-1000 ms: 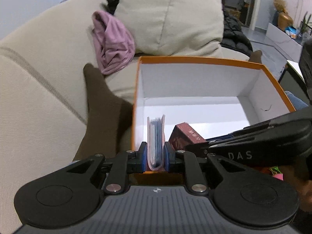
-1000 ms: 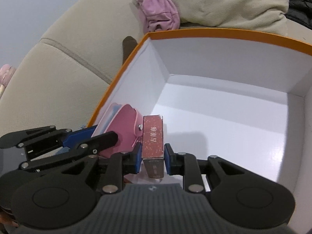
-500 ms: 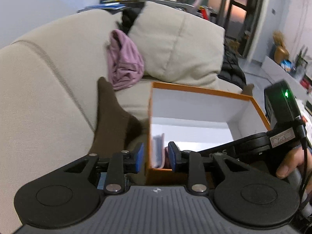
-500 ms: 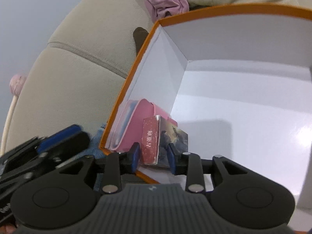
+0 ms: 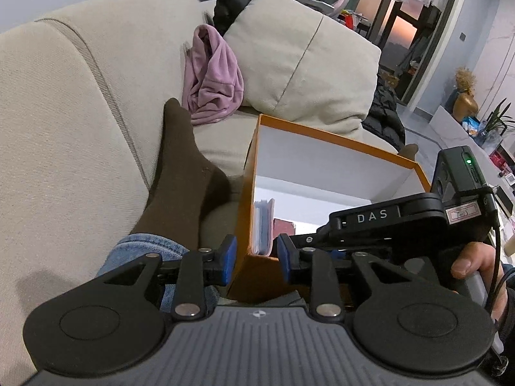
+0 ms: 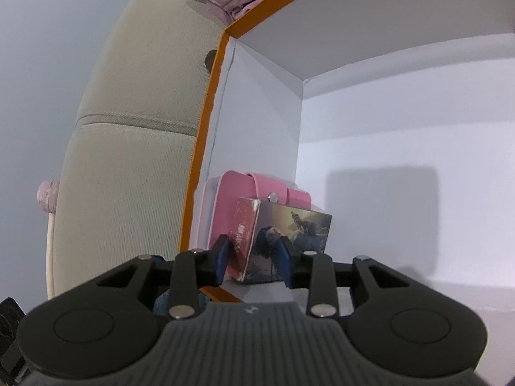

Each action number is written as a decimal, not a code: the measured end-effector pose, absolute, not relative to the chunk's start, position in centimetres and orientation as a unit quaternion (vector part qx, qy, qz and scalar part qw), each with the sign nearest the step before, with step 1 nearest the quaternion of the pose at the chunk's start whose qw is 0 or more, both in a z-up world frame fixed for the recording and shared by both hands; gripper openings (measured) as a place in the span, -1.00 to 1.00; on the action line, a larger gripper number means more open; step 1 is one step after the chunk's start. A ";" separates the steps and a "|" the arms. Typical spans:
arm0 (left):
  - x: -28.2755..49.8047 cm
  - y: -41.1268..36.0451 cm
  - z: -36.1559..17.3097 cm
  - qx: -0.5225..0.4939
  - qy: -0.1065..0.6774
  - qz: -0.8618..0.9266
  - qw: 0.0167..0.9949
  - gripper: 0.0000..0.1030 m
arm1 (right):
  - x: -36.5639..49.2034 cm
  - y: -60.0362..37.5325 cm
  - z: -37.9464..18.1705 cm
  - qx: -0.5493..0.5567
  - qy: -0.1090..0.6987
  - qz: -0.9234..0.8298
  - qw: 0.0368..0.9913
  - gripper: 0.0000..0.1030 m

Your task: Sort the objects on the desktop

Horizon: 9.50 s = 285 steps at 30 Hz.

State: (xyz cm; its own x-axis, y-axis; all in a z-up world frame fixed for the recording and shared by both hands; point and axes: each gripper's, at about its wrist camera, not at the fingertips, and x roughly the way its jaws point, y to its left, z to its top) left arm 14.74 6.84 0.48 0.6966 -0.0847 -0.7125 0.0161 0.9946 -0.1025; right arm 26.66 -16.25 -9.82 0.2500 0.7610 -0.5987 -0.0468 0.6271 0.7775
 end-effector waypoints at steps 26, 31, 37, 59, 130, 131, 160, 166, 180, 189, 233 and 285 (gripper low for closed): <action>11.2 -0.6 -3.9 0.314 0.433 -0.162 0.829 0.40 | 10.1 -22.7 -3.8 -0.011 0.429 0.305 0.851 0.24; 13.6 -0.7 -6.1 0.348 0.460 -0.187 0.795 0.43 | 8.9 -23.0 -5.0 -0.049 0.454 0.317 0.831 0.24; 15.4 -0.4 -7.8 0.354 0.484 -0.198 0.776 0.43 | 8.3 -22.7 -6.3 -0.099 0.472 0.337 0.809 0.38; 10.9 0.2 -1.6 0.231 0.472 -0.139 0.840 -0.25 | 6.7 -22.7 -5.4 -0.129 0.464 0.336 0.809 -0.02; 16.8 6.2 0.9 -0.037 0.395 0.015 0.918 -0.24 | 24.5 -22.0 -8.3 0.223 0.548 0.158 0.791 0.02; 16.7 6.5 0.8 -0.045 0.395 0.011 0.917 -0.24 | 24.7 -22.5 -8.5 0.238 0.551 0.154 0.785 0.02; 11.6 3.8 0.0 -0.040 0.453 -0.051 0.889 -0.05 | 17.2 -21.6 -3.1 0.164 0.438 0.235 0.852 -0.35; 10.3 2.6 -2.8 -0.039 0.487 -0.064 0.870 0.01 | 12.4 -22.0 -1.6 0.132 0.410 0.259 0.864 -0.36; 14.2 0.8 -8.9 -0.015 0.557 -0.052 0.829 0.13 | 11.2 -20.9 -8.1 0.086 0.489 0.235 0.836 -0.37; 14.8 1.2 -11.4 -0.031 0.583 -0.063 0.810 0.32 | 13.0 -20.2 -10.1 0.092 0.509 0.234 0.823 -0.37; 10.4 4.6 -5.1 -0.062 0.496 0.020 0.866 0.05 | 12.0 -20.3 -8.4 0.156 0.481 0.284 0.815 -0.23; 13.6 5.0 -6.9 -0.025 0.492 0.033 0.870 0.03 | 17.8 -16.0 -12.6 0.139 0.520 0.248 0.805 -0.84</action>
